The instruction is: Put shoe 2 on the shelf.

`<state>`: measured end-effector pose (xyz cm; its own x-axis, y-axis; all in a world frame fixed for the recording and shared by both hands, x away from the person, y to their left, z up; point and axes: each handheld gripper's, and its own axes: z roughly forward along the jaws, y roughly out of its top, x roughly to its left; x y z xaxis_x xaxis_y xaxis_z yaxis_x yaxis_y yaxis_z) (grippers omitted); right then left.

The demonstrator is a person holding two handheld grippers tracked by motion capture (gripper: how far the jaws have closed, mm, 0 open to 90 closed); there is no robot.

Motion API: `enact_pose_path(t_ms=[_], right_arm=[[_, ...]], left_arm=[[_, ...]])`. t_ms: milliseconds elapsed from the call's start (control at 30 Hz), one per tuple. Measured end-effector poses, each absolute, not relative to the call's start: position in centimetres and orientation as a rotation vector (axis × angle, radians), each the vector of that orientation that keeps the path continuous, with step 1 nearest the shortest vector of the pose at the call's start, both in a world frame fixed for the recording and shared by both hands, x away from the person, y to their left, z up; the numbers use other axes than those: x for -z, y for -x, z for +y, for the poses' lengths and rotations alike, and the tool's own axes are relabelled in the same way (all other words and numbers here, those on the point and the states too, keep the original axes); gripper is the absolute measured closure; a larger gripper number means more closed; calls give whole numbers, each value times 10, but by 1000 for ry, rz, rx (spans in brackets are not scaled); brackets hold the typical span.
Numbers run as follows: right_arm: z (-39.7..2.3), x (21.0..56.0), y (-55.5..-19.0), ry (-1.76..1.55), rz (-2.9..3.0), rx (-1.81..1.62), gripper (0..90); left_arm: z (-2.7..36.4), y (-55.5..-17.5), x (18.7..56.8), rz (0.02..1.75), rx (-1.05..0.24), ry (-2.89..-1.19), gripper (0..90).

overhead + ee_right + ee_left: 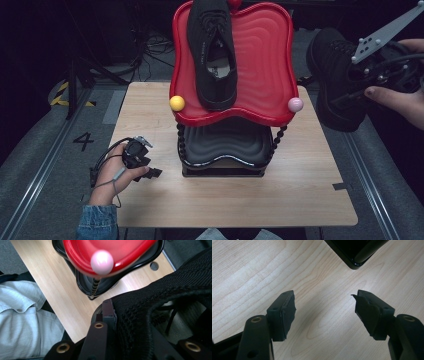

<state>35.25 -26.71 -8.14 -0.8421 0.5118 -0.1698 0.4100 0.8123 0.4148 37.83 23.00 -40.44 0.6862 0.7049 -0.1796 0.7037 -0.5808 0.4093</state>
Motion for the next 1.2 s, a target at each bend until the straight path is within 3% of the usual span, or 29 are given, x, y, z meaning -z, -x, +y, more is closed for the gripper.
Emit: enact_pose_path(t_ms=[467,1200], right_arm=[[-219,49,-354,-618,2667,-508,848],[-143,40,-367,-470,2667,-498,848]], left_arm=[[230,-381,405,1075,12,-2439,324],[228,-383,406,1044,27,-2440,321]])
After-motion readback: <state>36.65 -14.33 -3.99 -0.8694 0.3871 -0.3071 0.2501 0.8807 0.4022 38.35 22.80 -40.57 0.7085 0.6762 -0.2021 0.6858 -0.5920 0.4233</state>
